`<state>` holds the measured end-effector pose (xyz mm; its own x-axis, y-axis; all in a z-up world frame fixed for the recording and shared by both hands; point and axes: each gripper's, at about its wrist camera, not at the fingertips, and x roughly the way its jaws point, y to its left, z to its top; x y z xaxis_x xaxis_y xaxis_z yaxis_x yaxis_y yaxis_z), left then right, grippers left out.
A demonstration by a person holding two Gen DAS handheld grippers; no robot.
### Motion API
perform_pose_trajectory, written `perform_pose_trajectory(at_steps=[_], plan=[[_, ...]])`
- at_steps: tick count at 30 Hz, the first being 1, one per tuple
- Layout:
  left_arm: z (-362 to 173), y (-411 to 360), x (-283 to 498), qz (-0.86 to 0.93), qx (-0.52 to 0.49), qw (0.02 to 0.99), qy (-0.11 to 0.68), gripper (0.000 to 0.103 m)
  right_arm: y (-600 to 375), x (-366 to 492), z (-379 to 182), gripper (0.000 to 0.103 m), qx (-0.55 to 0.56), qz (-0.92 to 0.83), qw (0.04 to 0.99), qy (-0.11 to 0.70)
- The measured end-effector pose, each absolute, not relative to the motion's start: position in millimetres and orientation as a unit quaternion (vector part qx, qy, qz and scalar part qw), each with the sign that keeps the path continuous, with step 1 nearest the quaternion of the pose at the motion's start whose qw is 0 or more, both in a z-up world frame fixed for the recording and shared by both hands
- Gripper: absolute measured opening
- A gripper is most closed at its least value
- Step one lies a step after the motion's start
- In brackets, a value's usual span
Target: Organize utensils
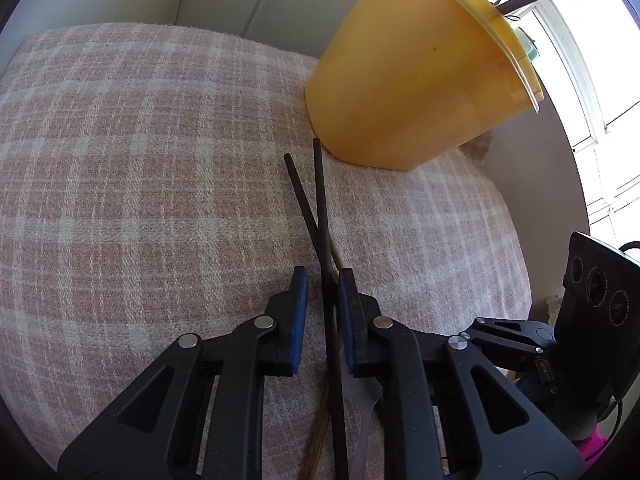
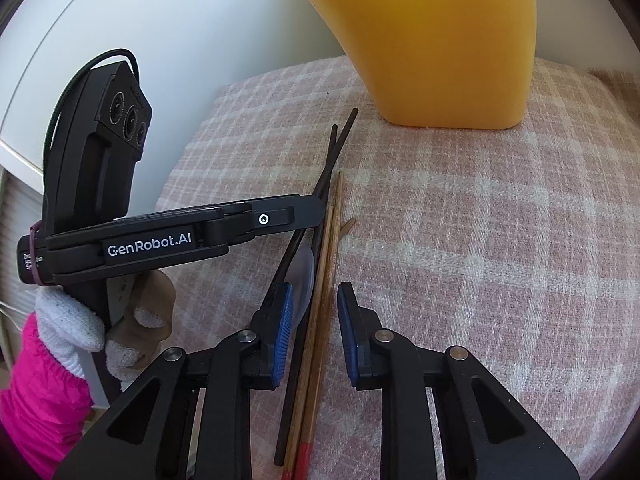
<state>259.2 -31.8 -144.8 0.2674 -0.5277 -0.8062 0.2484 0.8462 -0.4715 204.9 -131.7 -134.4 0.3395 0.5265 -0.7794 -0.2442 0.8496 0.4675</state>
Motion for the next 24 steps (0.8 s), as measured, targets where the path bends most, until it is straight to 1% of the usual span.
perform_pose_trajectory(at_steps=[4, 6, 10, 12, 18, 24], plan=[[-146, -34, 260, -0.249, -0.127, 0.788, 0.549, 0.008, -134, 208, -135, 0.02, 0.135, 0.239, 0.807, 0.523], [-146, -34, 261, -0.248, -0.126, 0.789, 0.547, 0.006, -134, 210, -136, 0.012, 0.132, 0.241, 0.806, 0.524], [-146, -32, 263, -0.248, -0.127, 0.792, 0.544, 0.005, -131, 211, -137, 0.01, 0.125, 0.24, 0.807, 0.524], [-145, -30, 263, -0.249, -0.127, 0.792, 0.542, 0.005, -130, 210, -137, 0.006, 0.124, 0.24, 0.808, 0.523], [-142, -18, 261, -0.25, -0.126, 0.792, 0.543, 0.005, -127, 210, -135, 0.005, 0.113, 0.235, 0.816, 0.517], [-142, -22, 262, -0.242, -0.123, 0.789, 0.551, 0.005, -132, 210, -132, 0.004, 0.116, 0.228, 0.819, 0.514]])
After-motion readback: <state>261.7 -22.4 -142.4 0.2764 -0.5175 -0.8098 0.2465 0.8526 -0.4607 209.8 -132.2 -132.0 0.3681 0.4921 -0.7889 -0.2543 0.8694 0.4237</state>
